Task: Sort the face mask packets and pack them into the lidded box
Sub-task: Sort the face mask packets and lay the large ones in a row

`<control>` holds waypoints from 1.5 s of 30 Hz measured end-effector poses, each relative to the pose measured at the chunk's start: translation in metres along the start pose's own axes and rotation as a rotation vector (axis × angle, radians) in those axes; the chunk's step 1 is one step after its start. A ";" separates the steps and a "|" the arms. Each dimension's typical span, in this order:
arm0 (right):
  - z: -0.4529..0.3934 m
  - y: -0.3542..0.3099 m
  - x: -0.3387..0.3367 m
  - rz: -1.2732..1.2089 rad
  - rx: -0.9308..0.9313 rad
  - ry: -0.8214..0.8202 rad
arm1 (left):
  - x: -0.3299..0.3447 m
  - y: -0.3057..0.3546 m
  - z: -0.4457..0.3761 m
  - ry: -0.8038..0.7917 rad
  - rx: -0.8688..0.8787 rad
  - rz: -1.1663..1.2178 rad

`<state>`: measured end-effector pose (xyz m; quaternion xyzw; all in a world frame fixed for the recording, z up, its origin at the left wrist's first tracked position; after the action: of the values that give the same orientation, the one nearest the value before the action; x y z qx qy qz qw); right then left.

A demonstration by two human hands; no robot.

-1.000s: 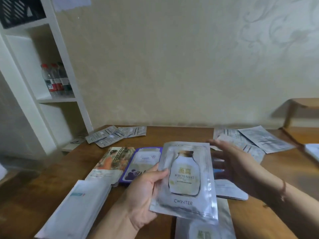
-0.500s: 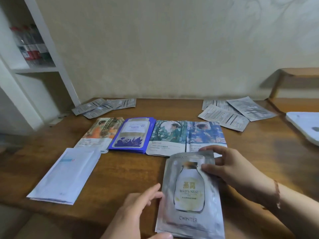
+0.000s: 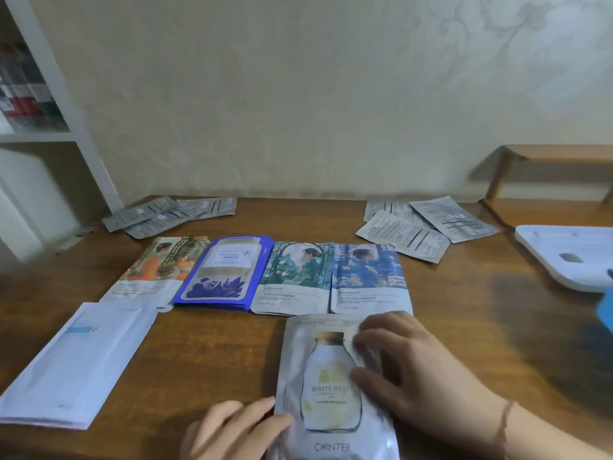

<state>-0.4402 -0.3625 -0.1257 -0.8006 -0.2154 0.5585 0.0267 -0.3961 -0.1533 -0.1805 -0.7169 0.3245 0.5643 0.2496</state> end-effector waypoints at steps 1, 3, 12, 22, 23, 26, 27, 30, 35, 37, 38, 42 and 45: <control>0.000 0.003 -0.002 -0.023 0.023 0.004 | 0.005 0.002 -0.006 -0.095 0.001 0.055; 0.001 0.020 -0.023 -0.129 0.119 0.093 | -0.020 0.010 -0.020 -0.029 -0.009 0.159; 0.004 0.211 -0.097 0.045 0.694 0.296 | -0.047 0.060 -0.279 -0.197 -0.174 0.504; -0.028 0.232 -0.058 0.251 0.528 0.040 | 0.065 0.053 -0.437 -0.378 -0.553 0.589; -0.028 0.233 -0.057 0.257 0.523 0.039 | 0.071 0.050 -0.439 -0.399 -0.595 0.626; -0.027 0.234 -0.055 0.269 0.510 0.030 | 0.081 0.048 -0.442 -0.435 -0.647 0.655; -0.027 0.234 -0.055 0.267 0.509 0.031 | 0.082 0.049 -0.442 -0.452 -0.644 0.666; -0.025 0.232 -0.057 0.267 0.505 0.038 | 0.080 0.061 -0.442 -0.490 -0.589 0.751; -0.021 0.227 -0.060 0.269 0.517 0.054 | 0.085 0.080 -0.428 -0.671 -0.634 1.230; -0.023 0.224 -0.061 0.280 0.511 0.064 | 0.086 0.082 -0.424 -0.690 -0.681 1.326; -0.027 0.222 -0.061 0.291 0.503 0.061 | 0.086 0.082 -0.423 -0.684 -0.699 1.372; -0.050 0.209 -0.061 0.396 0.443 0.019 | 0.078 0.084 -0.411 -0.667 -0.756 1.522; -0.060 0.208 -0.054 0.487 0.417 -0.014 | 0.069 0.081 -0.400 -0.652 -0.777 1.557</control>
<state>-0.3359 -0.5590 -0.1141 -0.8021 0.1013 0.5861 0.0540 -0.1869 -0.5095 -0.1516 -0.1364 0.4161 0.8155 -0.3785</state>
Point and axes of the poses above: each hand's wrist, its own z-axis away from the middle knuckle, its own x-axis out of the palm, y = z × x, the point moved 10 cm from there along -z, towards the middle knuckle, and after that the axes turned 14 degrees about -x, right-handed, at the moved point
